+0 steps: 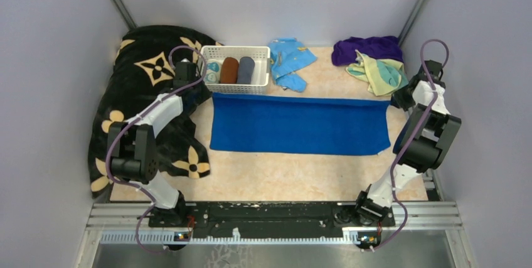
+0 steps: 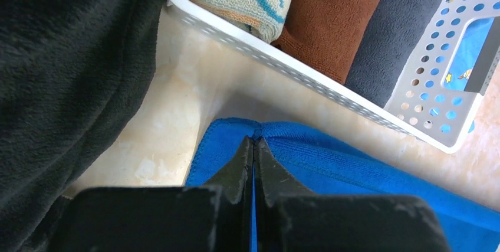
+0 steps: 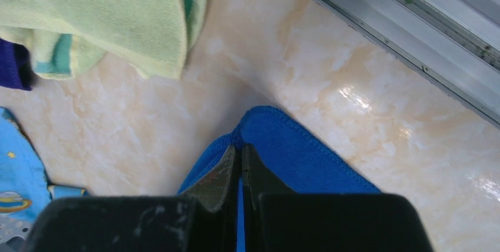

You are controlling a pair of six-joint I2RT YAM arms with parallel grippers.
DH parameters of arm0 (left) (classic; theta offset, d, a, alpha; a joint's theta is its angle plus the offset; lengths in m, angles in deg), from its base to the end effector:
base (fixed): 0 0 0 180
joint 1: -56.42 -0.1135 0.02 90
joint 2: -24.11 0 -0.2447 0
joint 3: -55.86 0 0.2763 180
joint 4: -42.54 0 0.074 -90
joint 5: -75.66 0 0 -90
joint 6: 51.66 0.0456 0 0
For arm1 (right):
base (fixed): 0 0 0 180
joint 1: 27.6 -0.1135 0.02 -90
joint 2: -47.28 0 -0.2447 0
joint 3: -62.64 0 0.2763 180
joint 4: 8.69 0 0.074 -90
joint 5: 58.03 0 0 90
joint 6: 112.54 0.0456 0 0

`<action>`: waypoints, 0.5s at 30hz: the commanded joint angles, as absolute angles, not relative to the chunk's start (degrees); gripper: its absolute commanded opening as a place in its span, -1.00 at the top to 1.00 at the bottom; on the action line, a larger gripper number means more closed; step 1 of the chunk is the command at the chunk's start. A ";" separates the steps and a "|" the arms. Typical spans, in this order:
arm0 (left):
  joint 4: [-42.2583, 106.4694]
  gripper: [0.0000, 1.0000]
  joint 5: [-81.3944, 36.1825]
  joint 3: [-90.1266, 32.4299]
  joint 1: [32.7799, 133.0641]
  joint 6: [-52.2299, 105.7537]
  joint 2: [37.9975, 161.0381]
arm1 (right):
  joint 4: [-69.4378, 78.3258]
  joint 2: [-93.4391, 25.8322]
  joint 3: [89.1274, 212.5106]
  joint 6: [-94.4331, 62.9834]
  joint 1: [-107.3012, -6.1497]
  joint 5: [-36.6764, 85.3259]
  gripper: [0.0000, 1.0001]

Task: Roll the towels
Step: Fold the towel at the center of the board.

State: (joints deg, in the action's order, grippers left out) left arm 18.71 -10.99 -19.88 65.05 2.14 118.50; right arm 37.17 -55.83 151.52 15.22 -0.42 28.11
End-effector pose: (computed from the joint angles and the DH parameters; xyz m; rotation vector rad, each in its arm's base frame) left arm 0.3847 -0.0557 0.1884 -0.5852 2.2590 -0.3286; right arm 0.3598 -0.1813 0.1803 1.3887 2.2263 0.1527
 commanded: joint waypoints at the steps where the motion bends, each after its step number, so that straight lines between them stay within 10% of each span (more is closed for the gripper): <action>1: 21.60 1.00 -10.15 -21.93 64.09 1.82 118.00 | 34.37 -55.53 157.12 12.96 0.17 26.78 1.00; 15: 18.43 1.00 -13.31 -11.99 63.89 1.25 109.66 | 40.68 -44.64 144.01 11.42 0.17 33.52 1.00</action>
State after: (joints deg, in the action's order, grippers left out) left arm 19.61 -12.41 -15.14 64.54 1.85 113.80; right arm 38.87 -51.99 147.26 12.64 -0.42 29.18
